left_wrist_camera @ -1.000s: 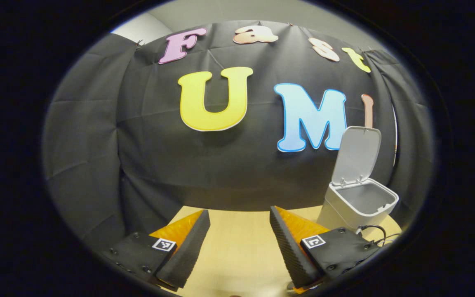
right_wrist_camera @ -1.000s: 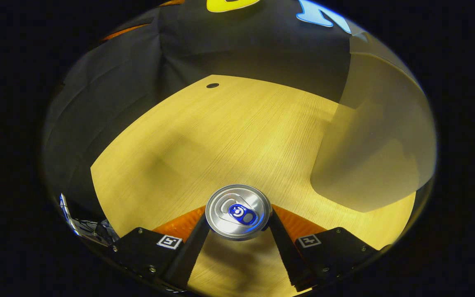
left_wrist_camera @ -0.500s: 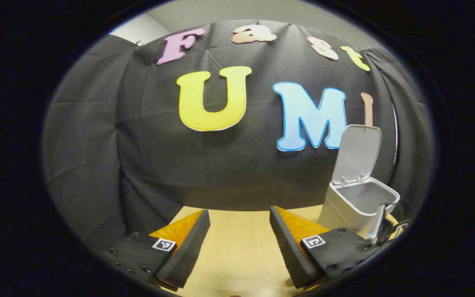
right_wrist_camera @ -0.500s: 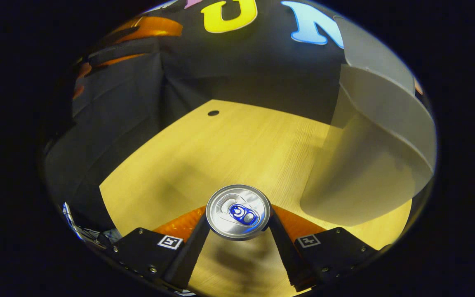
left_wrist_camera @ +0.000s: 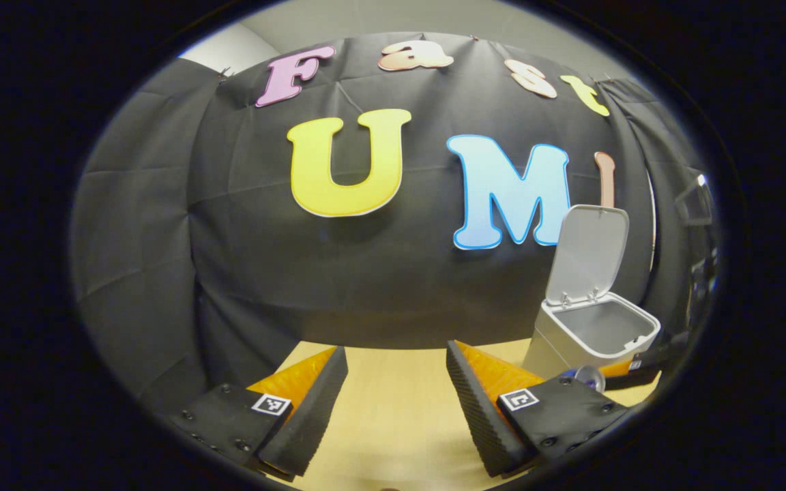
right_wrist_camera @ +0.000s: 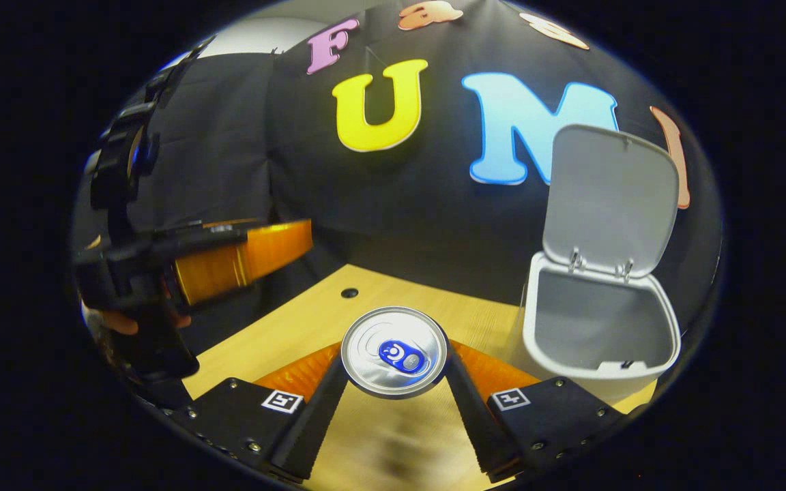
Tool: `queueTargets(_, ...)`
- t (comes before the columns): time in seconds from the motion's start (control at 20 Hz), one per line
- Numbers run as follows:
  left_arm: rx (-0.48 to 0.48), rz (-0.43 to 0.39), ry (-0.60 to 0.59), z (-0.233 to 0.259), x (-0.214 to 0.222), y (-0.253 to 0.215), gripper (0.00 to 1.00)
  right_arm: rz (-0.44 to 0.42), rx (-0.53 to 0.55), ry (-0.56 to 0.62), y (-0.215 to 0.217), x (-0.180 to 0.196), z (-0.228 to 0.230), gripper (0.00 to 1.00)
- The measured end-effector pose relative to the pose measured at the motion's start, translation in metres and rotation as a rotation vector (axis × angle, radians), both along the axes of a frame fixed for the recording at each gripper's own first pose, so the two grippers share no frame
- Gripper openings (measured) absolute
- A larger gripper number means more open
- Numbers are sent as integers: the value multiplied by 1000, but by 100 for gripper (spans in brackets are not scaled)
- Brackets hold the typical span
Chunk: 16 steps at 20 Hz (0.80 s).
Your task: Press the lid of the desktop garbage bin to open it, pick up the crumpled paper on the desktop and throw it into the bin, then pick up the pop can on the desktop and drop it into the bin, and finally close the garbage bin lid.
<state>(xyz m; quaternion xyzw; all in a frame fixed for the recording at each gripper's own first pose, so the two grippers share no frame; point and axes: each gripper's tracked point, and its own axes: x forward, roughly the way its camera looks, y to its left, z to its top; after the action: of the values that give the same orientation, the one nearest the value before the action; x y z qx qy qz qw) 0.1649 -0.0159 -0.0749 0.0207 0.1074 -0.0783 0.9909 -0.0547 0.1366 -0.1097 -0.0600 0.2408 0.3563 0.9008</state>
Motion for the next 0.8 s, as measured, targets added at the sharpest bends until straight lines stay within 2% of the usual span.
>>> queueTargets(0.25,7,-1,-1,1,0,0,98,-73,75,-92,-30,2,53,84)
queueTargets(0.35,7,2,-1,1,1,1,96,-118,81,-129,-44,23,65,85)
queueTargets(0.5,0,10,4,0,1,5,98,-206,84,-180,-75,54,83,84)
queueTargets(0.8,-13,26,15,-4,4,8,95,-358,50,-198,-144,82,81,84)
